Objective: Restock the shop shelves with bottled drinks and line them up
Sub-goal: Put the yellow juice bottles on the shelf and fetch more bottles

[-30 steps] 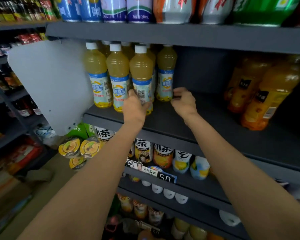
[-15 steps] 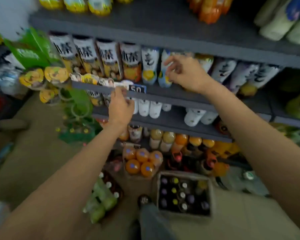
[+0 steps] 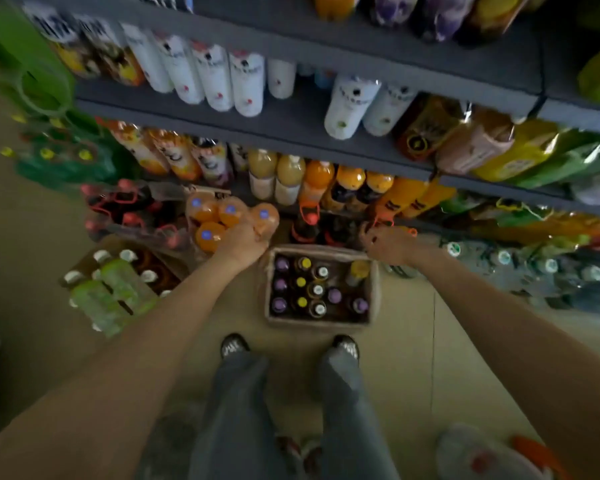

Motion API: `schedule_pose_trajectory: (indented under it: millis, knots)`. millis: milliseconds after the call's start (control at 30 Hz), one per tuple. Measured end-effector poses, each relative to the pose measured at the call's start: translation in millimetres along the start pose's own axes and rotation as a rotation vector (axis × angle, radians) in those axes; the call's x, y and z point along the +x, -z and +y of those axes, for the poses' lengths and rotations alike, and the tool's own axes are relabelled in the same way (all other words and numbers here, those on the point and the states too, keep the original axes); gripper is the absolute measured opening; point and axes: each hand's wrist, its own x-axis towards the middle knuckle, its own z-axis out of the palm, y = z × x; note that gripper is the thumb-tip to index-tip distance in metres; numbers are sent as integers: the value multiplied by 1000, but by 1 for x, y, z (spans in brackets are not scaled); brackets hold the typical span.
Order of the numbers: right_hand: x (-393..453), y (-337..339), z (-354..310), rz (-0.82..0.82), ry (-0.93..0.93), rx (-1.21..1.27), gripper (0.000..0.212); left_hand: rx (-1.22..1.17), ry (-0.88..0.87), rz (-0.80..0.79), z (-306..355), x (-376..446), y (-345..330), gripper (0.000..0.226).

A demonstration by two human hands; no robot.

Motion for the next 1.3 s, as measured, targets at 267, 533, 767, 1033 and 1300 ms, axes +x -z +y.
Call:
schedule_pose_trajectory:
  millis: [267,533,767,1033,1300]
  knots:
    - [98,-111,147,-53,89,-57,43,122,32,-127,-2,61,-185,32]
    - [218,-237,198,-38,223,-670,47,13,114,-140,-58,118,-318,32]
    - [320,-290,209,-27,345,-1112,39,-84,249,-109,-128,149,-383,30]
    - [295,-256,186,-90,292,-1093,63,-529,429,6,-110,149,-380,12]
    - [103,-3,82,-17,356,-395,54,-750,645,-355,53,66,-212,55]
